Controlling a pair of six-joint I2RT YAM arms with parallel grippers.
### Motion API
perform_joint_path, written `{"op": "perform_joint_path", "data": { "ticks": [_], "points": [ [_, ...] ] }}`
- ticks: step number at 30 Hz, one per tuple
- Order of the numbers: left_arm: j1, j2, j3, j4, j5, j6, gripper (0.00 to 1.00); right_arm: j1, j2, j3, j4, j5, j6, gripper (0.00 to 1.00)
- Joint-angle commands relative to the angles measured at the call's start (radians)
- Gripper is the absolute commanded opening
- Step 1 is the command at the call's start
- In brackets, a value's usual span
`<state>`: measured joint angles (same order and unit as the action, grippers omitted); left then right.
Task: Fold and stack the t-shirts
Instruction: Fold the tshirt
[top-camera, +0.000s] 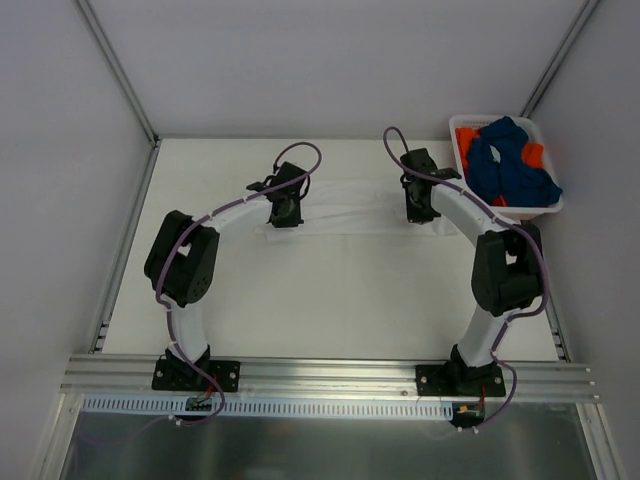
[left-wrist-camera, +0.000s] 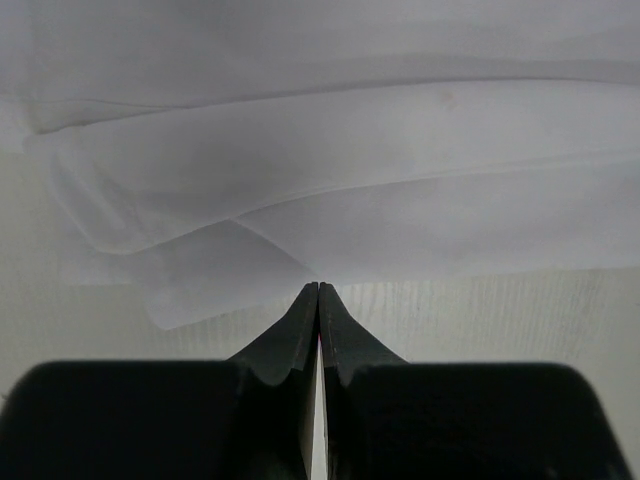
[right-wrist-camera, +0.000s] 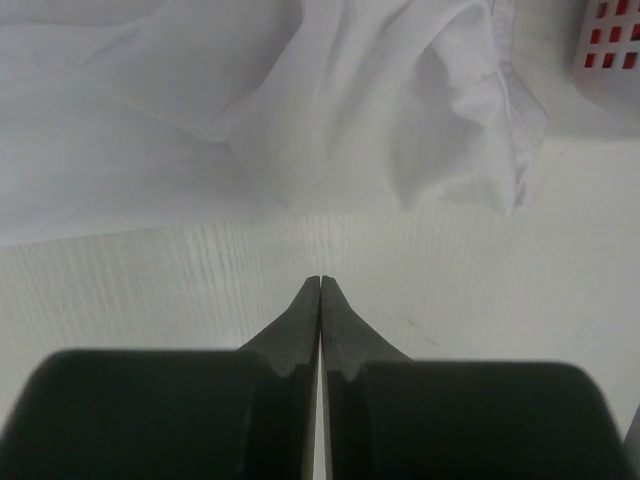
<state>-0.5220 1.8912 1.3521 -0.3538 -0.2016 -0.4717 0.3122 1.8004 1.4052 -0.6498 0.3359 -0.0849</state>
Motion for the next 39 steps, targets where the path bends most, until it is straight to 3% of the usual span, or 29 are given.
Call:
{"op": "perform_joint_path", "data": {
  "ticks": [1, 19, 39],
  "points": [
    [0.0, 0.026, 0.012, 0.006, 0.001, -0.018, 0.0, 0.004, 0.016, 0.008, 0.056, -0.02, 0.033, 0.0],
    [0.0, 0.102, 0.055, 0.012, -0.214, 0.039, 0.0, 0.018, 0.005, 0.0, 0.068, -0.038, 0.034, 0.0],
    [0.082, 0.082, 0.027, 0.012, -0.268, 0.038, 0.0, 0.028, 0.013, -0.038, 0.075, -0.051, 0.043, 0.01]
  ]
}}
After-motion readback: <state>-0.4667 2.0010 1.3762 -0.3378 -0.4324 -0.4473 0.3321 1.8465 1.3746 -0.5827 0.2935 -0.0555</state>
